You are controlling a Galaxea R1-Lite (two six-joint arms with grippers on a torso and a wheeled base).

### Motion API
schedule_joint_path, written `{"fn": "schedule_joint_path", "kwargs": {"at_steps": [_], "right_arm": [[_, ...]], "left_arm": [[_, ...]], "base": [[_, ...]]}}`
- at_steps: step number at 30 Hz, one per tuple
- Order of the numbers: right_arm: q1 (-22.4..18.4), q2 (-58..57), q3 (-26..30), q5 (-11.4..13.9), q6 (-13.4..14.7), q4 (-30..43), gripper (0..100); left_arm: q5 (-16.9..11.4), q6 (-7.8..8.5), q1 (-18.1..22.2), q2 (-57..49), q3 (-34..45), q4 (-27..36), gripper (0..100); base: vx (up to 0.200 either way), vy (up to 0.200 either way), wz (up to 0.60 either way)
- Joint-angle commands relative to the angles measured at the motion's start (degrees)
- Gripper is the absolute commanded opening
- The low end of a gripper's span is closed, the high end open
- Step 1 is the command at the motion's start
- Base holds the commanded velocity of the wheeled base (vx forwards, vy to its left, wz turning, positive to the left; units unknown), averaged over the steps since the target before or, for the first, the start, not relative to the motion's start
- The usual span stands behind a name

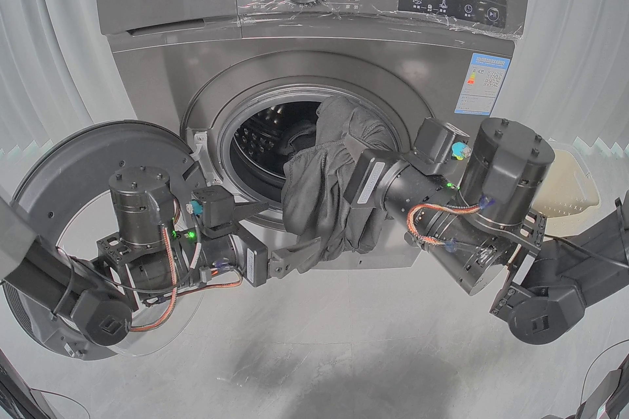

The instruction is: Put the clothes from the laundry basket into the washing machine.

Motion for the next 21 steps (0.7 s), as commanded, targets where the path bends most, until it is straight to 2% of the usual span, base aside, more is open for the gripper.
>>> {"fn": "schedule_joint_path", "kwargs": {"at_steps": [1,9,10,18,21], "right_arm": [[0.1,-0.1,0.1,0.0,0.0,-0.1,0],[0.1,-0.2,0.2,0.0,-0.1,-0.1,0],[0.1,-0.2,0.3,0.0,-0.1,-0.1,0],[0.7,-0.2,0.7,0.1,-0.1,-0.1,0],[0.9,-0.1,0.7,0.2,-0.1,-0.2,0]], "left_arm": [[0.3,-0.13,-0.1,5.0,-2.5,-3.2,100],[0.8,-0.13,0.4,9.1,-4.6,-6.7,100],[0.8,-0.13,0.4,9.3,-4.8,-7.0,0],[0.7,-0.13,0.5,9.4,-6.5,-8.8,0],[0.6,-0.13,0.4,10.5,-6.1,-11.3,0]], "base": [[0.0,0.0,0.0],[0.0,0.0,0.0],[0.0,0.0,0.0],[0.0,0.0,0.0],[0.0,0.0,0.0]]}}
